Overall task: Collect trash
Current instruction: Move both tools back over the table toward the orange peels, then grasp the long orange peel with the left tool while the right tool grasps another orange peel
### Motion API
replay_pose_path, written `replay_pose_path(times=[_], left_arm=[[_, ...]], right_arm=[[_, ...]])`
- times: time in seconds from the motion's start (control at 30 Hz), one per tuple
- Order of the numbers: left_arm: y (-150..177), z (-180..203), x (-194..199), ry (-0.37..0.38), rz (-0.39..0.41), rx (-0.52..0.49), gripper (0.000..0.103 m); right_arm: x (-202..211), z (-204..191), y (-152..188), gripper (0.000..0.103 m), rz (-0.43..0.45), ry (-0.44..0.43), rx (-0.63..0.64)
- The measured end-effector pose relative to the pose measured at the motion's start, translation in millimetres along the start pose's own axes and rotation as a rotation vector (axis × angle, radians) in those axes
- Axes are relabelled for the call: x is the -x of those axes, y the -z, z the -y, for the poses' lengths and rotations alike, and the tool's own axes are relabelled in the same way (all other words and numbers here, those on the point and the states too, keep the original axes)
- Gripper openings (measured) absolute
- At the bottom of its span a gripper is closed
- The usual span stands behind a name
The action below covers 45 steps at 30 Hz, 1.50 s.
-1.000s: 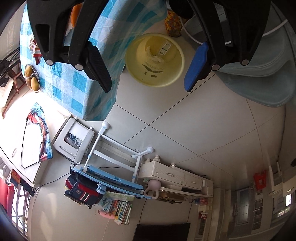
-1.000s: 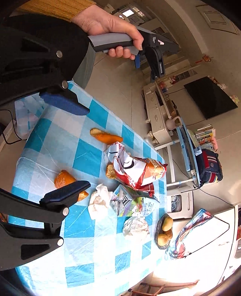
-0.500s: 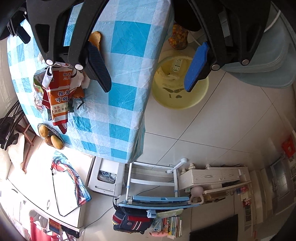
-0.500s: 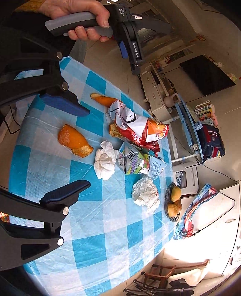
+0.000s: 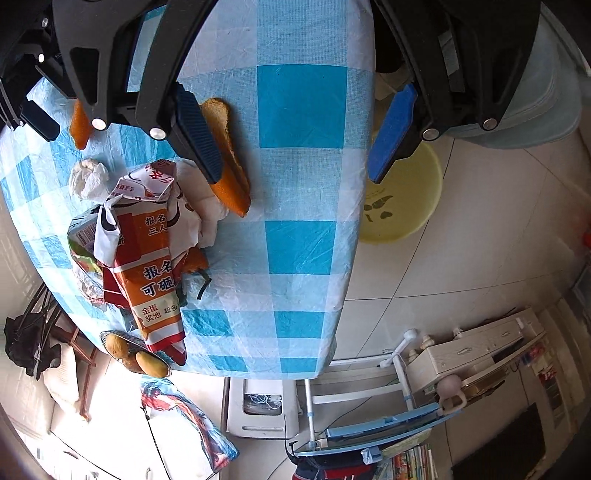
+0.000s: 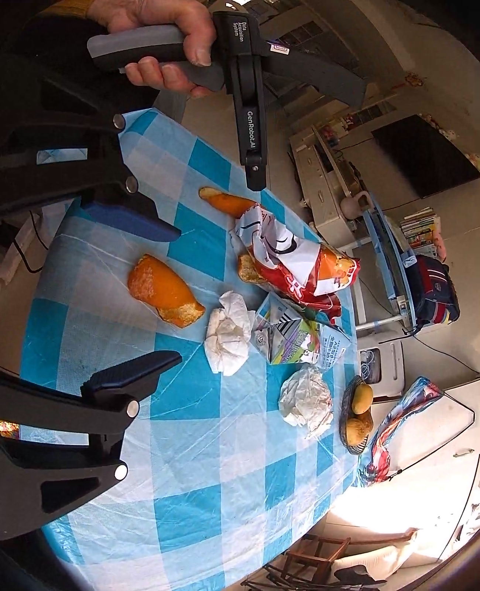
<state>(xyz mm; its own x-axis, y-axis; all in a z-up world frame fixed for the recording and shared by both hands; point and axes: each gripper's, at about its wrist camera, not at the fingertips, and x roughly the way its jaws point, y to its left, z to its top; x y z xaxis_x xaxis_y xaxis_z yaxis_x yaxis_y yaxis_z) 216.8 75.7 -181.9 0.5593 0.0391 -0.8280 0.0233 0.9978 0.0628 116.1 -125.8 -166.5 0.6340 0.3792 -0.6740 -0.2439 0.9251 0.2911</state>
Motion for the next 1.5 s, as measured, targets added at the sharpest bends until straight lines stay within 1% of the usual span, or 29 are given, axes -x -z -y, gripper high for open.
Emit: replay_pose_path(times=[0.13, 0.23, 0.37, 0.5, 0.57, 0.63, 0.7, 0.73, 0.8, 0.87, 0.9, 0.97, 1.07, 1.2, 1.23, 1.27, 1.3, 1.33, 1.4, 1.5], left_arm=[[2, 11, -4, 0.0, -0.014, -0.035, 0.078], [1, 11, -6, 0.008, -0.022, -0.026, 0.078], [1, 5, -9, 0.075, -0.041, 0.019, 0.078], [3, 4, -12, 0.103, -0.057, 0.027, 0.078], [5, 6, -13, 0.134, -0.073, 0.033, 0.078], [6, 8, -16, 0.166, -0.089, 0.038, 0.074], [8, 10, -18, 0.191, -0.103, 0.029, 0.064], [9, 11, -18, 0.198, -0.103, 0.022, 0.061], [10, 12, -16, 0.23, -0.108, 0.011, 0.042], [12, 12, -15, 0.25, -0.113, 0.011, 0.034], [14, 12, -13, 0.248, -0.112, 0.01, 0.034], [15, 11, -12, 0.25, -0.111, 0.016, 0.034], [16, 11, -13, 0.245, -0.117, 0.03, 0.034], [18, 13, -11, 0.229, -0.105, 0.013, 0.034], [19, 14, -10, 0.238, -0.105, 0.007, 0.033], [20, 14, -8, 0.252, -0.107, 0.002, 0.025], [22, 15, -5, 0.261, -0.103, -0.009, 0.023], [23, 16, -1, 0.265, -0.096, -0.017, 0.023], [25, 16, 6, 0.28, -0.085, -0.019, 0.023], [24, 11, 8, 0.281, -0.082, 0.011, 0.024]], right_arm=[[1, 0, 0, 0.056, 0.001, 0.001, -0.001], [0, 0, 0, 0.056, -0.002, -0.002, 0.002], [2, -3, 1, 0.056, 0.002, -0.01, 0.013], [2, -6, 2, 0.048, 0.0, -0.02, 0.025], [3, -7, 2, 0.039, -0.003, -0.025, 0.031], [4, -8, 2, 0.035, -0.001, -0.027, 0.036], [6, -8, 1, 0.032, 0.002, -0.027, 0.039], [7, -8, 1, 0.031, 0.005, -0.026, 0.04], [9, -8, 1, 0.03, 0.009, -0.02, 0.039], [10, -7, 1, 0.03, 0.007, -0.017, 0.032], [10, -6, 1, 0.03, 0.003, -0.015, 0.026], [9, -5, 2, 0.037, 0.001, -0.015, 0.008], [7, -9, 1, 0.041, 0.003, -0.029, -0.007], [3, -18, 2, 0.041, -0.001, -0.048, 0.01], [2, -20, 2, 0.039, -0.006, -0.051, 0.018], [3, -21, 3, 0.032, -0.006, -0.053, 0.025], [5, -22, 3, 0.028, -0.006, -0.052, 0.034], [7, -23, 3, 0.022, -0.005, -0.048, 0.042], [11, -22, 3, 0.021, 0.003, -0.037, 0.045], [12, -14, 1, 0.022, 0.0, -0.027, 0.0]])
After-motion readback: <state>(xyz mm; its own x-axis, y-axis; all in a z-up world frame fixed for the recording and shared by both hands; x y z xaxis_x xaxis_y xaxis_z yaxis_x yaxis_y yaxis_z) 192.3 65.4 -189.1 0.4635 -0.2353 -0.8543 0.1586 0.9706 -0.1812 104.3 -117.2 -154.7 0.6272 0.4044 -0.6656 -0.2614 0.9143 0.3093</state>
